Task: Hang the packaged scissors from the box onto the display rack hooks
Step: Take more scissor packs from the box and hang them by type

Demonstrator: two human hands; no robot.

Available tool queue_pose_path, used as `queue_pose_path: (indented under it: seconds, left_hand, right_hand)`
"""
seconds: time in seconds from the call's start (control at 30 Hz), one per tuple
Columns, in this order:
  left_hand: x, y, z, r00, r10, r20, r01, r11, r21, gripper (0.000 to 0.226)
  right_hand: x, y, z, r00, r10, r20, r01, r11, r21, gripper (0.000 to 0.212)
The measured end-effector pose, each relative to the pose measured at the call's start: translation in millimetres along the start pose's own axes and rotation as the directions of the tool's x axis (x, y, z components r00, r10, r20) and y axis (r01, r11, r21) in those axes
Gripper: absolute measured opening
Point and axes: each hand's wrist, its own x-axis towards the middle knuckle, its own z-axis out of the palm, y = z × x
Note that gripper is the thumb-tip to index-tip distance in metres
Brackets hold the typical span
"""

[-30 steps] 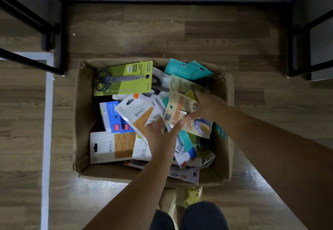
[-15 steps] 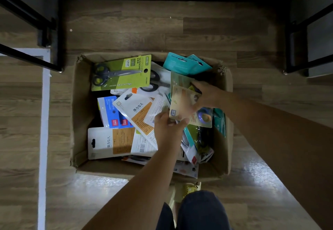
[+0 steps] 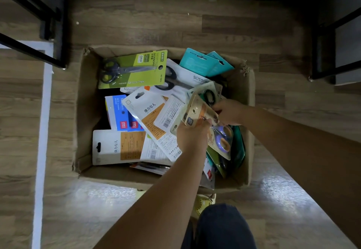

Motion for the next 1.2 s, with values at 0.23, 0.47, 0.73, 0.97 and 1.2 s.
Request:
queue_pose_path:
  seconds: [0.23,0.47,0.73,0.97,1.2]
  left_hand:
    - [3.9,16.3,-28.1,0.991,-0.131,0.014,0.132,0.973,-0.188,0.032]
    - [-42.3,78.5,-79.5,0.994,-0.113,0.013,0.111,0.949,-0.293,0.036]
    - [-214.1,206.5,-154.5,0.976,0.147,0.157,-0.053,0.872,-0.486,0.019]
    - [-392.5,295.3,-195.6,0.841,0.461,0.283,-0.212,0.763,-0.611,0.027]
    - [-522.0,350.0,-207.6,0.69,0.663,0.291,-0.284,0.617,-0.734,0.041]
  right_hand:
    - [-23.4,-10.8,5.2,1.0,0.007,0.017,-0.013,0.946,0.323,0.047]
    - [-102.2,-35.7,-23.9,0.984,0.134,-0.114,-0.016,0.716,0.698,0.053]
    - [-292.1,-129.5,-92.7,0.998,0.03,-0.056,0.035,0.478,0.877,0.062]
    - [-464.9,-188.9,-128.8,0.902,-0.207,-0.379,0.43,0.358,0.829,0.075]
    - [-585.6,-236.2,-172.5,0.676,-0.223,-0.702,0.73,0.075,0.679,0.054]
